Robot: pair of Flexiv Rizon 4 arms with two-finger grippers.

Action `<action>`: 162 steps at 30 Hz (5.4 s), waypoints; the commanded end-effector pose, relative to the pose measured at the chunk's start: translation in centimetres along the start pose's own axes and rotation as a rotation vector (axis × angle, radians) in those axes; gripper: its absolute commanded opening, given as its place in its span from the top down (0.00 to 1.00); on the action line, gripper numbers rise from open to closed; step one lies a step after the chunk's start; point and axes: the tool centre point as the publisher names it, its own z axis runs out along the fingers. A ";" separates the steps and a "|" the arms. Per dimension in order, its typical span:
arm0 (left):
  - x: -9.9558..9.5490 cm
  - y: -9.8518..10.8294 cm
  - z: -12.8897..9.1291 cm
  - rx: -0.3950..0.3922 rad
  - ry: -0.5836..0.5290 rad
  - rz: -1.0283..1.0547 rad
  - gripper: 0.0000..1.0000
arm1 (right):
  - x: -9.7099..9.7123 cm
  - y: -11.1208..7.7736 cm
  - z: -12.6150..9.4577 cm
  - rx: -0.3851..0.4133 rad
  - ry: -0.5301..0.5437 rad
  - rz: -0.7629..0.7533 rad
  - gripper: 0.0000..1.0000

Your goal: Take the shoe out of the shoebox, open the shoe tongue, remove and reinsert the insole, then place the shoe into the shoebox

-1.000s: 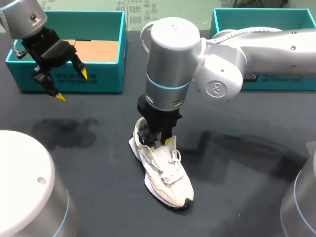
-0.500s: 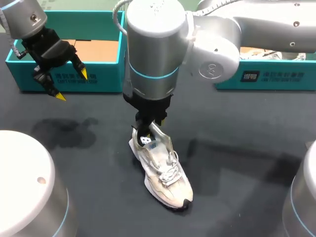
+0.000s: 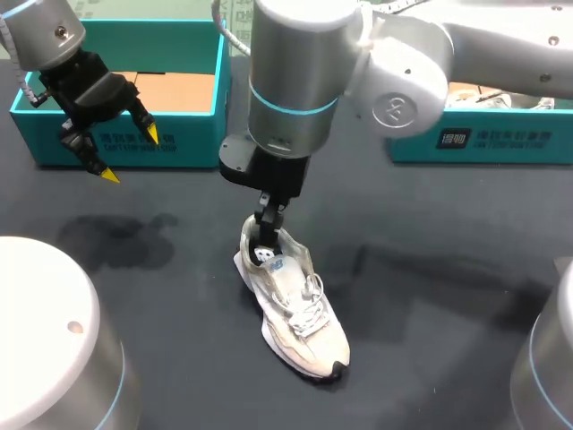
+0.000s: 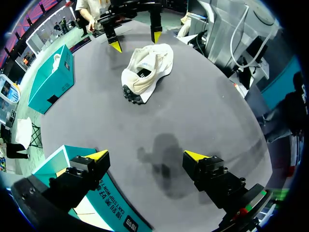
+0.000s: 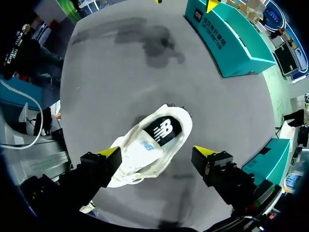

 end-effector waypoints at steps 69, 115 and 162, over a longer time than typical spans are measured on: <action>0.1 0.0 0.0 -0.003 0.000 0.000 0.00 | -6.7 4.4 9.4 0.042 -0.054 -0.716 0.00; 0.1 0.0 0.0 -0.003 0.000 0.000 0.00 | -6.4 3.3 9.6 0.038 -0.050 -0.647 1.00; 0.1 0.0 0.0 -0.003 0.000 0.000 0.00 | -19.7 -1.9 -6.6 0.161 -0.219 -0.351 1.00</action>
